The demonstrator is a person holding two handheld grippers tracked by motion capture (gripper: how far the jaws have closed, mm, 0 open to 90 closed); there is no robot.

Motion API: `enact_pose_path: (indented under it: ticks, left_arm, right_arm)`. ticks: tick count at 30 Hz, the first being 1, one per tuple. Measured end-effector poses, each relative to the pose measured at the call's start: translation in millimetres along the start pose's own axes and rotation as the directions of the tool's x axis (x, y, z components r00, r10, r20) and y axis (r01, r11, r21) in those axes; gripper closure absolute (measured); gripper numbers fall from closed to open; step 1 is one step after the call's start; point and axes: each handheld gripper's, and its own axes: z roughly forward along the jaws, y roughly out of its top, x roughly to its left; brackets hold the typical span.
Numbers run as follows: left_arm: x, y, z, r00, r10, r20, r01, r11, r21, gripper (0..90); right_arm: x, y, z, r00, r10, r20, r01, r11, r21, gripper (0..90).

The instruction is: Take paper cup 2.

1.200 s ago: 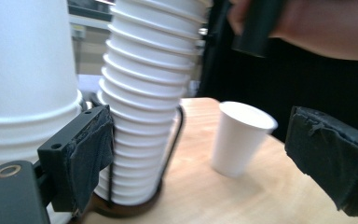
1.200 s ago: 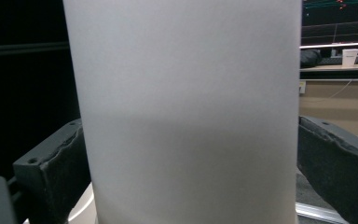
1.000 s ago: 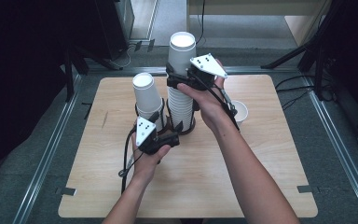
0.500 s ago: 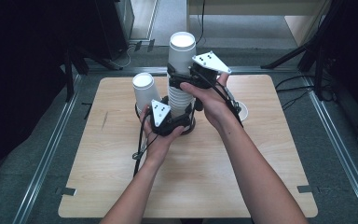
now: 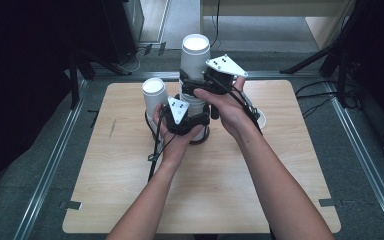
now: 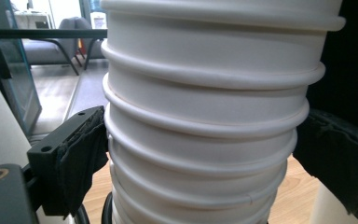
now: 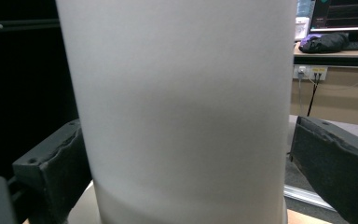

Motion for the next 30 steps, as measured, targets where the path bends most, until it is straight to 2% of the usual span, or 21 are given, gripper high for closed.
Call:
enact_pose_path:
  ticks: [8,11,13,19,30]
  left_arm:
    - [-3.3,-2.0,6.9,0.9996,-0.007,-0.026,0.007,0.9999,0.011,2.1]
    - [-3.6,-2.3,7.0,0.9995,0.002,-0.031,-0.002,0.9999,0.012,2.2]
    - [-3.3,-2.4,6.9,0.9996,0.006,-0.028,-0.005,0.9999,0.012,2.3]
    - [-3.0,-2.2,6.5,0.9997,0.0,-0.025,0.0,0.9999,0.013,2.5]
    - [-1.6,-2.3,5.2,0.9999,0.002,-0.014,-0.001,0.9999,0.014,2.9]
  right_arm:
    - [0.0,-0.4,-0.6,0.9998,0.01,-0.019,-0.01,1.0,-0.002,7.8]
    - [2.2,-0.9,-1.4,0.9997,-0.013,-0.021,0.013,1.0,-0.01,11.5]
    - [3.6,-0.7,-1.6,0.9995,-0.03,-0.012,0.03,0.999,-0.018,11.8]
    - [2.9,-2.7,2.2,0.9999,-0.004,-0.014,0.004,1.0,-0.008,10.2]
    - [3.8,-2.8,1.9,0.9998,-0.012,-0.013,0.012,1.0,-0.02,12.3]
